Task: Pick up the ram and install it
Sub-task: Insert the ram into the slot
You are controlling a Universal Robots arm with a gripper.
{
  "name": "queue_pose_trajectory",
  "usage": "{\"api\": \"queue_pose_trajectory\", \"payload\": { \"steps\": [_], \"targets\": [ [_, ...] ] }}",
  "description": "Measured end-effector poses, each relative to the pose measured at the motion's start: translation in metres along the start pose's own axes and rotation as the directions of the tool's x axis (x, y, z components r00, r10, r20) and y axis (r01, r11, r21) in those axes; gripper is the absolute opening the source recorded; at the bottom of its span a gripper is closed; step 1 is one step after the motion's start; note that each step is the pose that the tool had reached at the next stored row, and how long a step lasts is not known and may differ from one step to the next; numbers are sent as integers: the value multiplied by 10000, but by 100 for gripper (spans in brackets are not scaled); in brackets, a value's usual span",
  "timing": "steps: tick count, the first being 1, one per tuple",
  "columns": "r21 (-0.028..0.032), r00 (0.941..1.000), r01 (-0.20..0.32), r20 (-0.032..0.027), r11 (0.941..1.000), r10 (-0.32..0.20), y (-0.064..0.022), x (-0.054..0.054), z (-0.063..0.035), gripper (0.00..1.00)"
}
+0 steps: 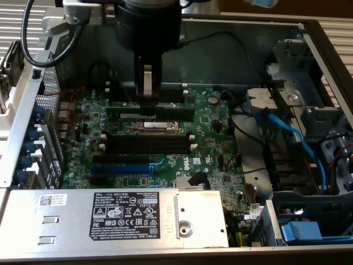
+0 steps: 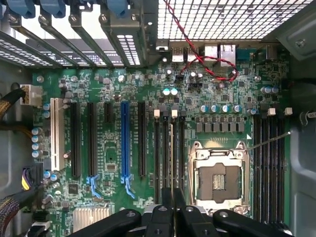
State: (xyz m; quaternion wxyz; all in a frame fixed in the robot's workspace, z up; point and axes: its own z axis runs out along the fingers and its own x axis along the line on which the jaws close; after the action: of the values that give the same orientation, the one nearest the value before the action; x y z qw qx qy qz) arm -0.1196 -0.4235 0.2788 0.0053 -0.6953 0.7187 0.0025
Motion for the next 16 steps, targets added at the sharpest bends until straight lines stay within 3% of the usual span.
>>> {"api": "queue_pose_trajectory", "payload": {
  "steps": [11, 16],
  "targets": [
    [0, 10000, -15, 0, 10000, 15, 20, 3, 174, 12],
    [0, 10000, -13, 2, 10000, 13, 19, 52, 220, 12]
  ]
}}
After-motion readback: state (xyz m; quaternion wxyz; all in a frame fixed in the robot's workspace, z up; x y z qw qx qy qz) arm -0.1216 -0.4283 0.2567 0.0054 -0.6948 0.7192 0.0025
